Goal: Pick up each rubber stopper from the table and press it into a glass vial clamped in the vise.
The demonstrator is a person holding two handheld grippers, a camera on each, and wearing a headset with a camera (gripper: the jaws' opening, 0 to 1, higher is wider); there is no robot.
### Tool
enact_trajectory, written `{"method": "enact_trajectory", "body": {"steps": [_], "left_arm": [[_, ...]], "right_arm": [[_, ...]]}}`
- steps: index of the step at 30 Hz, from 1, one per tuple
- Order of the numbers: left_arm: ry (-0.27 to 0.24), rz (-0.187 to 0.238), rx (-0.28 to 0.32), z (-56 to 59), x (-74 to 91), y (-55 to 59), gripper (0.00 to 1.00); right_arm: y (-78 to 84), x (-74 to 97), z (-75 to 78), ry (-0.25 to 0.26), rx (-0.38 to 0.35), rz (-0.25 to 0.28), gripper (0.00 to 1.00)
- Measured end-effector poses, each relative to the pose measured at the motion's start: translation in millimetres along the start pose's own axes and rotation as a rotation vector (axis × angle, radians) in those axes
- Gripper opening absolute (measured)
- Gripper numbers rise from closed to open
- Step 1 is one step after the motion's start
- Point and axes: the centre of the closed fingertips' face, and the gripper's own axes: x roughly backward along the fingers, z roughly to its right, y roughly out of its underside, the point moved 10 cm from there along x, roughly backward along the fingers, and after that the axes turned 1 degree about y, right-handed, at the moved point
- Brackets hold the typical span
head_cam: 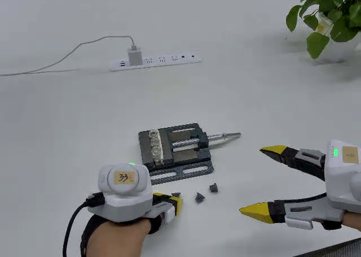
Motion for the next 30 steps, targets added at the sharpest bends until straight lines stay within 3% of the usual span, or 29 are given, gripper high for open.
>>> {"method": "enact_trajectory", "body": {"steps": [21, 30], "left_arm": [[-0.013, -0.007, -0.04, -1.1, -2.4, -1.9, 0.05], [-0.01, -0.021, -0.091, 0.2, -2.9, -2.9, 0.05]], "right_arm": [[1.2, -0.9, 1.4, 0.002, -0.01, 0.001, 0.75], [1.8, -1.1, 1.0, 0.0, -0.01, -0.001, 0.74]]}}
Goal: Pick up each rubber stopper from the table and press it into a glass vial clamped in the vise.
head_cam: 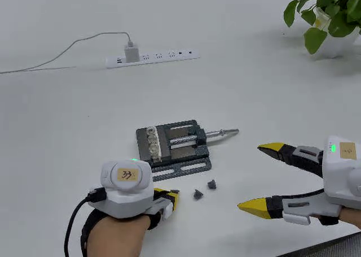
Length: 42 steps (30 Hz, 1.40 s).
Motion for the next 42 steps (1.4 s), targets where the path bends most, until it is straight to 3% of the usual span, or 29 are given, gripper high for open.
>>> {"method": "enact_trajectory", "body": {"steps": [4, 13, 32, 42], "left_arm": [[0.002, -0.014, -0.066, 1.1, -0.4, -0.2, 0.05], [0.001, -0.027, -0.114, 3.0, -0.2, -0.7, 0.05], [0.023, -0.05, -0.154, 8.7, -5.6, -6.2, 0.04], [0.06, -0.032, -0.2, 12.2, 7.3, -14.2, 0.04]], "right_arm": [[-0.2, 0.1, 0.0, 0.001, -0.001, 0.002, 0.74], [0.3, 0.0, -0.6, 0.001, -0.003, 0.002, 0.74], [2.7, 1.2, 1.3, 0.002, -0.006, 0.003, 0.73], [-1.0, 0.3, 0.1, -0.009, -0.003, 0.005, 0.73]]}}
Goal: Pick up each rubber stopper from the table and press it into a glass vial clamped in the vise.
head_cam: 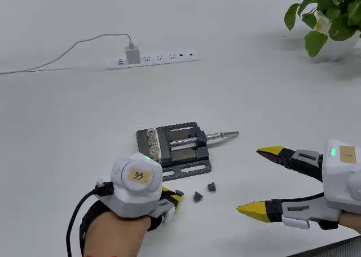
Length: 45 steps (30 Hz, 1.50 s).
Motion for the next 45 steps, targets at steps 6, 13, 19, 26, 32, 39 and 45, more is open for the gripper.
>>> {"method": "enact_trajectory", "body": {"steps": [6, 13, 19, 26, 32, 39, 45], "left_arm": [[0.022, 0.023, -0.062, 1.6, 16.7, -8.4, 0.04], [0.069, 0.041, -0.193, 9.3, 43.1, -26.0, 0.04], [0.12, 0.054, -0.297, 20.3, 70.1, -46.0, 0.04], [0.18, 0.056, -0.427, 32.5, 95.4, -65.0, 0.04], [0.214, 0.051, -0.511, 43.9, 113.7, -76.5, 0.04], [0.219, 0.035, -0.635, 58.2, 128.8, -89.8, 0.04], [0.228, 0.039, -0.686, 70.4, 137.7, -98.7, 0.04]], "right_arm": [[-8.0, -1.0, -1.9, -0.012, 0.009, 0.009, 0.72], [-30.1, 3.0, -5.0, -0.045, 0.012, 0.054, 0.67], [-58.8, 8.3, -12.0, -0.098, 0.018, 0.098, 0.56], [-94.3, 15.9, -23.1, -0.2, 0.03, 0.11, 0.43], [-116.3, 22.1, -31.3, -0.279, 0.071, 0.152, 0.4], [-134.6, 25.7, -35.6, -0.335, 0.126, 0.174, 0.35], [-141.4, 24.3, -44.0, -0.363, 0.18, 0.145, 0.27]]}}
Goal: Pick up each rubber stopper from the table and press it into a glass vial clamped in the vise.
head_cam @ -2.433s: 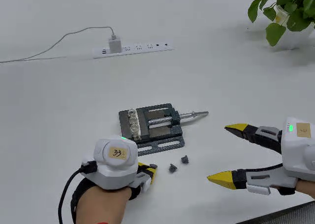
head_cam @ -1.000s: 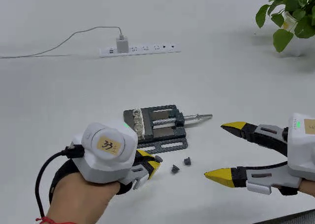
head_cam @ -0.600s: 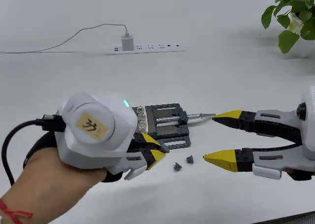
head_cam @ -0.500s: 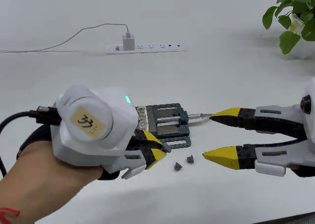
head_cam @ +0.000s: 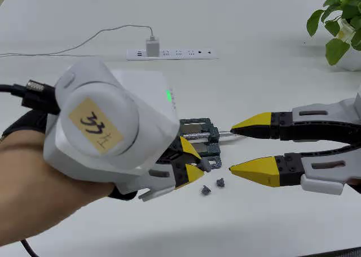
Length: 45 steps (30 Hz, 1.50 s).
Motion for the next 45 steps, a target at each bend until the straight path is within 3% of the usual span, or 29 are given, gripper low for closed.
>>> {"method": "enact_trajectory", "body": {"steps": [5, 20, 32, 45], "left_arm": [[-0.004, -0.014, -0.045, 3.4, 3.4, -8.2, 0.04], [0.005, -0.039, -0.125, 9.1, 6.9, -17.4, 0.04], [0.023, -0.036, -0.148, 12.6, 7.5, -22.6, 0.04], [0.026, -0.043, -0.17, 13.6, 7.7, -22.8, 0.04]], "right_arm": [[-3.5, -4.1, -7.0, -0.027, 0.029, -0.017, 0.2], [-9.4, -8.7, -12.1, -0.07, 0.052, -0.042, 0.14], [-6.4, -11.5, -13.2, -0.097, 0.067, -0.074, 0.1], [-6.6, -11.5, -12.5, -0.1, 0.07, -0.07, 0.08]]}}
